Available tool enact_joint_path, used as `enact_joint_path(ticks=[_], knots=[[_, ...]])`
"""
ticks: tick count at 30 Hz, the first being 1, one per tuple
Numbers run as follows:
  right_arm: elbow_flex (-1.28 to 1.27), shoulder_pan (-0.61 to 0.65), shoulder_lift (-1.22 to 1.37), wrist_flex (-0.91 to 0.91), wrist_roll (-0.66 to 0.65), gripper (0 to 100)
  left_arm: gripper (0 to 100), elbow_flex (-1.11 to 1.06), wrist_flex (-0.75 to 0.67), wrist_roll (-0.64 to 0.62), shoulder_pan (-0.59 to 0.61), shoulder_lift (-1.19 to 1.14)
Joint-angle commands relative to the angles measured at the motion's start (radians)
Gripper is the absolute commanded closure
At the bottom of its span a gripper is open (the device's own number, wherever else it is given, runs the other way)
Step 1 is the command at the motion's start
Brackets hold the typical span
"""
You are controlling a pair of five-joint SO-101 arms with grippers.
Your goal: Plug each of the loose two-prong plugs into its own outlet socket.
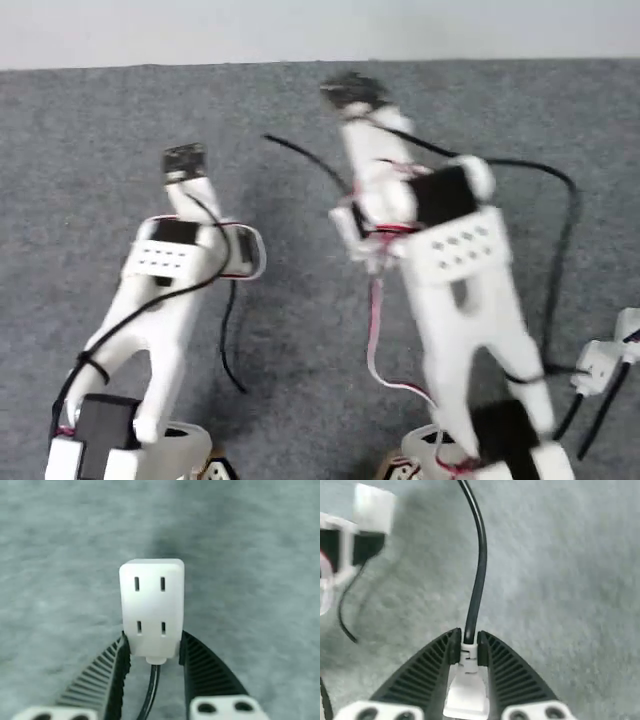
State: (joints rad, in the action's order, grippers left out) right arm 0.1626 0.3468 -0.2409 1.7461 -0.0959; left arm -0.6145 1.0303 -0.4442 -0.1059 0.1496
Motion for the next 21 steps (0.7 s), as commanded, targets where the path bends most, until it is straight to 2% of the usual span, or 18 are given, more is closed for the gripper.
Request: enact_joint_path(ticks=[1,7,11,13,17,21], knots=[[-0.218,-0.096,-0.148,-0.096,-0.008,99.1,99,0.044,-0.037,-0.028,-0.106,0.002],[-0.572,-0.142,-0.289,-0.344,-0.005,99.1,98,0.054,-0.038,-0.028,-0.137,-0.089],[-0.640,-0.147,-0.308,-0.364,-0.003,99.1,91,0.101,-0.028,-0.028,-0.135,-0.242],[-0.672,-0.159,-0.305,-0.390,-0.003,99.1,88,0.150,0.029,-0.026,-0.135,-0.292],[-0.701,-0.182,-0.292,-0.446,0.029,99.1,84,0.176,0.077,-0.014,-0.144,-0.307],[-0.704,-0.180,-0.272,-0.470,0.046,99.1,81,0.157,0.084,0.068,-0.144,-0.267]])
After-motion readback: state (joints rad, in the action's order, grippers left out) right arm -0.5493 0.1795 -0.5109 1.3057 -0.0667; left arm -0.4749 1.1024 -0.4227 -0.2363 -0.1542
